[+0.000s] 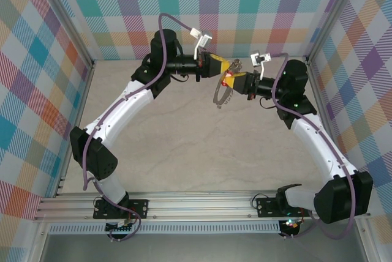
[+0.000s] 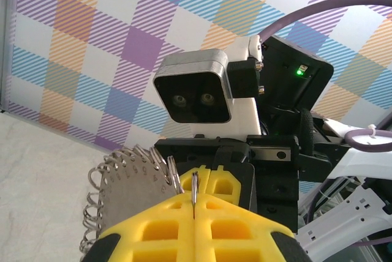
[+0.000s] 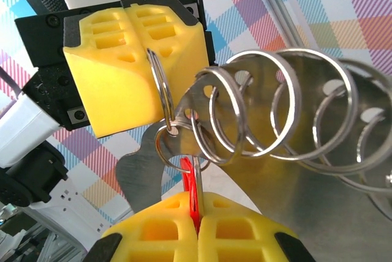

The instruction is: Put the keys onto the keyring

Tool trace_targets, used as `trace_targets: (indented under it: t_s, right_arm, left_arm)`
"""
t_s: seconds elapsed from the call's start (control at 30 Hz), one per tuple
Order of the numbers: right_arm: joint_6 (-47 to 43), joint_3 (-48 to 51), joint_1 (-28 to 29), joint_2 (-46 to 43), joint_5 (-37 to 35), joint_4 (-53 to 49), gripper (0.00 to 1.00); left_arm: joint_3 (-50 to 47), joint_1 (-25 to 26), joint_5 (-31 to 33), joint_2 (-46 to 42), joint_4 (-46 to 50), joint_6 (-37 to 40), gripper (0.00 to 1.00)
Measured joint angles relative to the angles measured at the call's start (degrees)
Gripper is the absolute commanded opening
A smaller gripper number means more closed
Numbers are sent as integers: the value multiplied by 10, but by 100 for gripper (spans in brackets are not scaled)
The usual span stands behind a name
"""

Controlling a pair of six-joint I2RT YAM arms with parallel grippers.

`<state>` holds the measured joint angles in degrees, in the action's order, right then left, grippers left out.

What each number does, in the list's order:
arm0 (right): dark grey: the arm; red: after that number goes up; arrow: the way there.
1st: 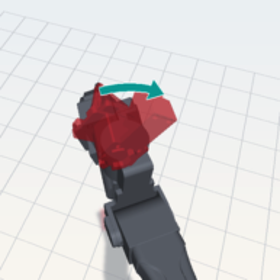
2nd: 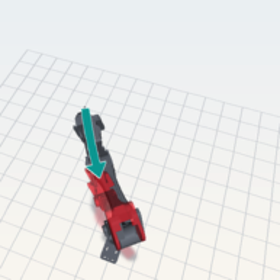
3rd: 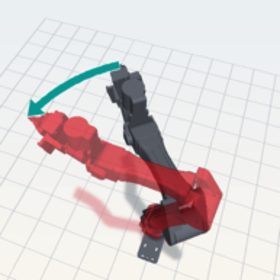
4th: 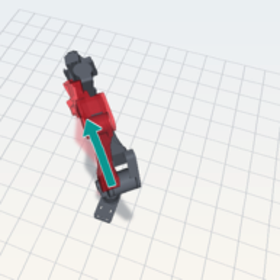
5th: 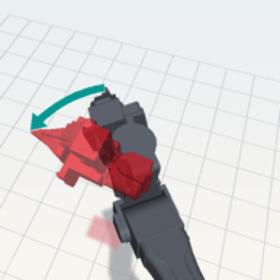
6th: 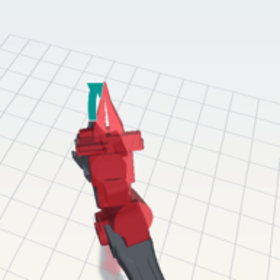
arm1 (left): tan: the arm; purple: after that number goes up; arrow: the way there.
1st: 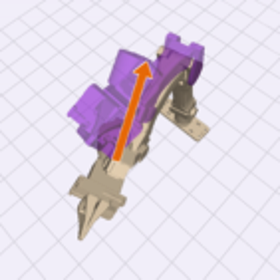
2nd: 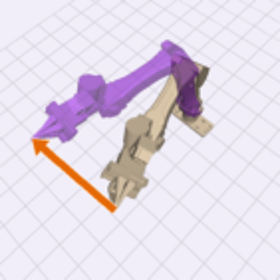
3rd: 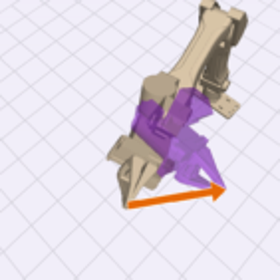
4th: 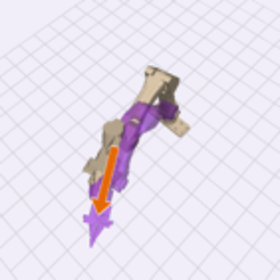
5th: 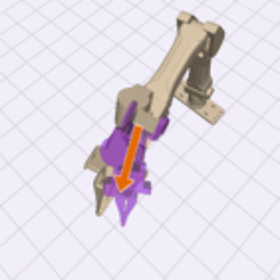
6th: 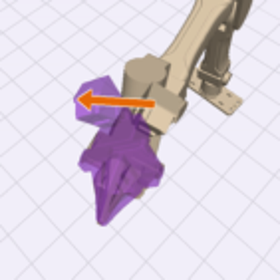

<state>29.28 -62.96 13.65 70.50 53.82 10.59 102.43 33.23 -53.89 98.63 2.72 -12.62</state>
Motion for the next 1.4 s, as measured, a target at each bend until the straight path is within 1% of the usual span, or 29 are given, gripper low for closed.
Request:
trace_targets:
  t_s: [0.17,0.57,0.93,1.4]
  right_arm:
    - [-38,-15,0,-10,-17,-71,0]
    - [-119,-78,-3,-15,-44,-235,0]
    - [-155,-132,-5,-3,-61,-315,0]
    - [-170,-199,-6,36,-69,-367,0]
  left_arm:
    - [-5,0,5,-1,7,8,0]
    - [-5,0,21,-10,51,60,0]
    - [-5,0,26,-12,65,78,0]
    - [-5,0,25,-12,68,78,0]
